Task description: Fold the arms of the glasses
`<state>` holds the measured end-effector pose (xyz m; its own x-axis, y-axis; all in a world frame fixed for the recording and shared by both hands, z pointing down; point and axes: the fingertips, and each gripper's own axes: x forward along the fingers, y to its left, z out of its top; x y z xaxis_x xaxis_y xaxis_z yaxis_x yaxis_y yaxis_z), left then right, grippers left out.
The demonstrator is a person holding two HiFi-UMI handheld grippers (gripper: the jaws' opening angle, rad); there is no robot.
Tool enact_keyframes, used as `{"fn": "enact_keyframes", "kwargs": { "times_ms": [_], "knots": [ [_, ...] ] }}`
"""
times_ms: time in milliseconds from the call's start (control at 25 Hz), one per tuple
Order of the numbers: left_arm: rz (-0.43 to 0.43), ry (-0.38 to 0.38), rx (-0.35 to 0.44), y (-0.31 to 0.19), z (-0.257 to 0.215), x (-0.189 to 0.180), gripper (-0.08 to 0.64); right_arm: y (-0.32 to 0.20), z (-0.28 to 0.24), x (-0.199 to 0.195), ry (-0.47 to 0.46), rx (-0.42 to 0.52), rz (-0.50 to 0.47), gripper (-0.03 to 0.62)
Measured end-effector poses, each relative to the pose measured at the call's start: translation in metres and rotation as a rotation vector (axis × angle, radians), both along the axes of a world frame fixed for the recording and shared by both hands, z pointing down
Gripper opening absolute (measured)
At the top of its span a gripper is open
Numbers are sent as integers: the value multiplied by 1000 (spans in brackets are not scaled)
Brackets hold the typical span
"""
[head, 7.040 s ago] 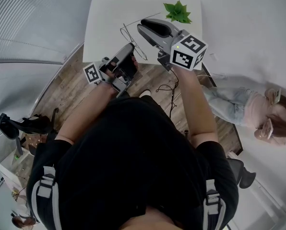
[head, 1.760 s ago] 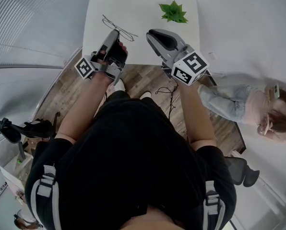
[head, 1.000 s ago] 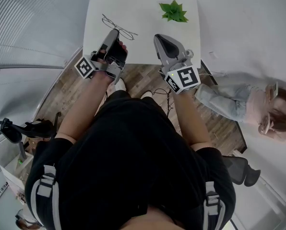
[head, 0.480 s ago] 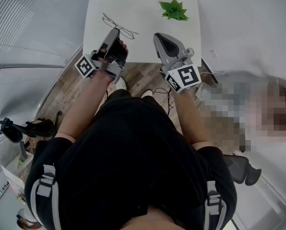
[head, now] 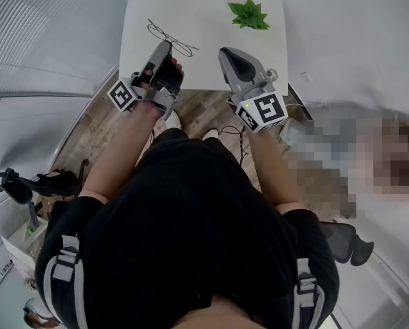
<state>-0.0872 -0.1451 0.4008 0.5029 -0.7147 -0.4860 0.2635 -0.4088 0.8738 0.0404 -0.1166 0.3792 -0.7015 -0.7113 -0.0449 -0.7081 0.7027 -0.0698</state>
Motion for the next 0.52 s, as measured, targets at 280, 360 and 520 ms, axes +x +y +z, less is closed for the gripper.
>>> {"fn": "enact_keyframes", "kwargs": {
  "times_ms": [280, 360, 520],
  "knots": [
    [-1, -4, 0, 0, 0, 0, 14, 0, 1, 0, 7, -1, -3, 11],
    [-3, -5, -2, 0, 1, -1, 14, 0, 1, 0, 7, -2, -3, 11],
    [-2, -2, -8, 1, 2, 0, 14, 1, 2, 1, 10, -6, -3, 11]
  ]
}}
